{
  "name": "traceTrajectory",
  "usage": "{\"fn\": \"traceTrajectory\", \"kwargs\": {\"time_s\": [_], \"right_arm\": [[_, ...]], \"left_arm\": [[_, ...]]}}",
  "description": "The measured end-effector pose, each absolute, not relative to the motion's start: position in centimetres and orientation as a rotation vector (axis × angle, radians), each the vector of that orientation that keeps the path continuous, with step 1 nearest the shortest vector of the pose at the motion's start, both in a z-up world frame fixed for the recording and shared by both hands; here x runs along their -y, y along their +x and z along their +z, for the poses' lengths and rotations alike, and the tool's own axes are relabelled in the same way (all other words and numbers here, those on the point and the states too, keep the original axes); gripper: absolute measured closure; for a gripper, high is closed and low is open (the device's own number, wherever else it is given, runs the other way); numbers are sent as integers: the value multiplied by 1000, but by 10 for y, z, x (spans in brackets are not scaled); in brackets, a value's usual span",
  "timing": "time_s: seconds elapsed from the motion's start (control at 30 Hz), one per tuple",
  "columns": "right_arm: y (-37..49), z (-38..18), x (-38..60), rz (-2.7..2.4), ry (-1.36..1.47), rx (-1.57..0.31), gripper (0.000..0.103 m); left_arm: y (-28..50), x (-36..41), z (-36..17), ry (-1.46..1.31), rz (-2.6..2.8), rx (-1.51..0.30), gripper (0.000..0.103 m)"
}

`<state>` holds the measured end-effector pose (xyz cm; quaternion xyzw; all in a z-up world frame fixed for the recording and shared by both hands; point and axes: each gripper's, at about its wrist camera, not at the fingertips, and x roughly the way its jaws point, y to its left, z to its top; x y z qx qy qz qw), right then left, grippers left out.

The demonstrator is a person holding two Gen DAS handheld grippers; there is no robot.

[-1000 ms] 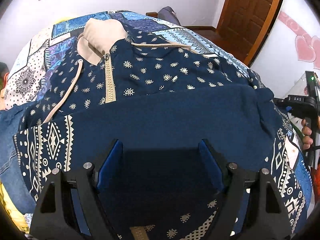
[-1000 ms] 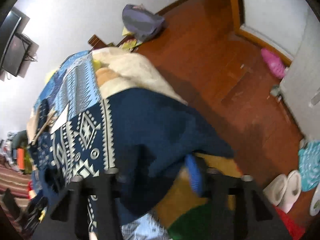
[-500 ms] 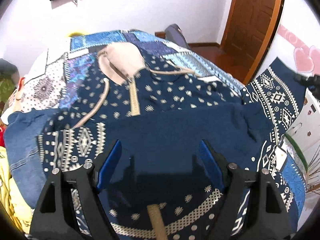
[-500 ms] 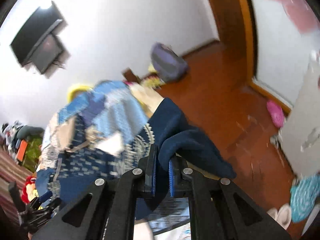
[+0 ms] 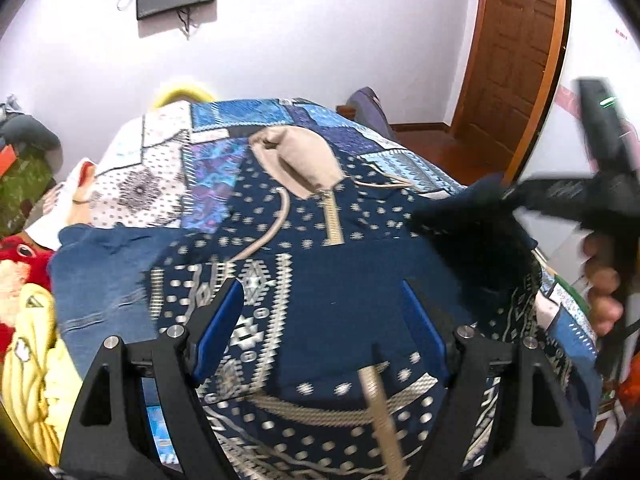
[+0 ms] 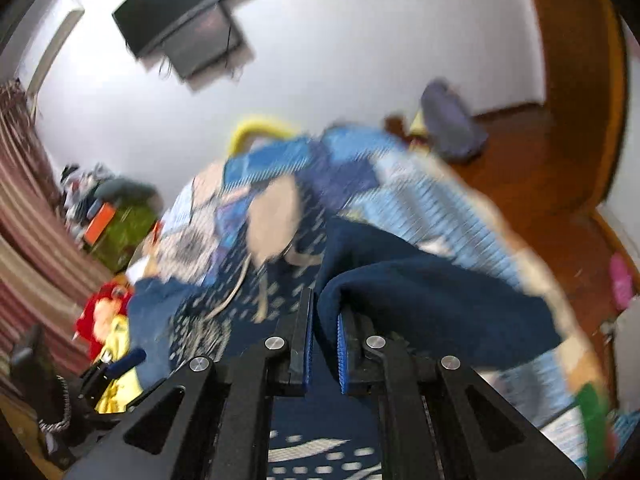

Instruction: Fold large clothes

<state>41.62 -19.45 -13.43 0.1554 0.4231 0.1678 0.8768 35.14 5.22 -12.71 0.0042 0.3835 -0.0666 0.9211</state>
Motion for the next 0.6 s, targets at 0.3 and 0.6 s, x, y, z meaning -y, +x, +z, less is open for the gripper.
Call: {"fn": "traceTrajectory", "kwargs": {"time_s": [0.3,0.6], "right_arm": [[411,-233,127,285,168,-1136,95],[366,-230,137,329,41,-1159,95]], "left_arm": [[332,-78,-136,16,-109,-803,24],[326,-67,-156,23,-126,-866,24]]}}
